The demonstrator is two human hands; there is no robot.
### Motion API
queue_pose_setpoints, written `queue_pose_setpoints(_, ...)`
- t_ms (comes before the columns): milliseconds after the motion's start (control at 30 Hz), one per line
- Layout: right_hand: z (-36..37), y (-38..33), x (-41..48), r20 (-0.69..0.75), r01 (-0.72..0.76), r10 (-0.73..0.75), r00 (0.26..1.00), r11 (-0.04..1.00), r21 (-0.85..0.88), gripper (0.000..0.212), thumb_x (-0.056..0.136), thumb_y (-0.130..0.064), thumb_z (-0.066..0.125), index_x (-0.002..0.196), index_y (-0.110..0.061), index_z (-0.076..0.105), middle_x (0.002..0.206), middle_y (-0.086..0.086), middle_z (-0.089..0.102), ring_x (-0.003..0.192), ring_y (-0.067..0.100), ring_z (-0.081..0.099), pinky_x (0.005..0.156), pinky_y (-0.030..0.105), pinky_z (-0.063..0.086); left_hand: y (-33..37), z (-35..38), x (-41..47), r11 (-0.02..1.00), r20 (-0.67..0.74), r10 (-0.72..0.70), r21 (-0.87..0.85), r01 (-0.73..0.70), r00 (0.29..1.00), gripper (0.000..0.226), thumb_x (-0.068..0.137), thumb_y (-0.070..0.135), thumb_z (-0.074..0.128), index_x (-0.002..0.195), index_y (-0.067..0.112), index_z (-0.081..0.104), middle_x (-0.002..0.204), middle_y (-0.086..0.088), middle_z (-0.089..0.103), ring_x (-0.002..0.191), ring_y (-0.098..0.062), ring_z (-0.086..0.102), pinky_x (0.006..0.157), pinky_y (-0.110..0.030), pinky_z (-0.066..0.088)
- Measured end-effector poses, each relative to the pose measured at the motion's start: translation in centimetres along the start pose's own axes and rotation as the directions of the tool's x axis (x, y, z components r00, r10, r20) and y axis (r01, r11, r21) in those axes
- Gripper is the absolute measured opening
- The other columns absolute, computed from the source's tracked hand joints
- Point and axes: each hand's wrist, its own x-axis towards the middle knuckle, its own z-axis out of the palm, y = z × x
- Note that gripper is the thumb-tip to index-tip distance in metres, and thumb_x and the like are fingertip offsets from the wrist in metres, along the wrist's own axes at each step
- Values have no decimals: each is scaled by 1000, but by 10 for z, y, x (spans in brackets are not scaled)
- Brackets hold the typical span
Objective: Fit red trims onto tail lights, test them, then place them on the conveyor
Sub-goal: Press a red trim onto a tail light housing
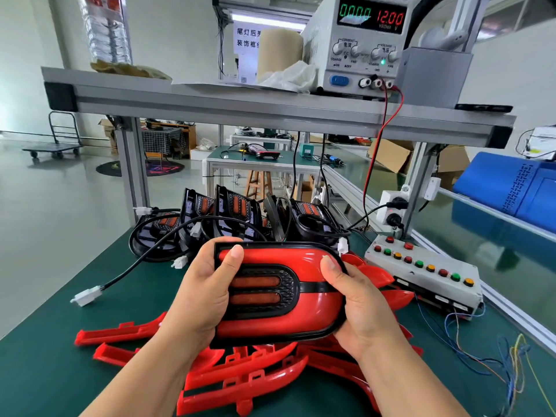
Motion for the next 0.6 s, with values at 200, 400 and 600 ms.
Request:
queue_pose_setpoints(200, -11, 1, 0, 55, -19, 26, 998, 993, -117, 55, 72, -35, 72, 115, -1, 67, 109, 22, 71, 101, 40, 68, 90, 57, 53, 1, -2, 2, 997, 38, -66, 49, 64, 997, 19, 80, 38, 60, 97, 28, 61, 89, -25, 73, 75, -44, 72, 55, -47, 58)
queue_pose_setpoints(400, -20, -3, -3, 102, 13, 15, 995, 965, -262, 53, 68, -36, 77, 112, -7, 69, 108, 18, 73, 102, 38, 69, 90, 52, 56, 2, -3, 0, 992, 99, -63, 118, 51, 993, 24, 80, 40, 61, 102, 28, 60, 91, -22, 74, 81, -43, 72, 60, -49, 59)
queue_pose_setpoints(600, -21, -3, -4, 93, 33, -14, 996, 978, -204, 45, 60, -33, 83, 99, -12, 72, 102, 17, 74, 90, 30, 72, 80, 44, 59, -1, 0, -6, 988, 129, 6, 155, -27, 992, 37, 70, 45, 76, 101, 30, 61, 94, -22, 73, 82, -43, 72, 63, -52, 59)
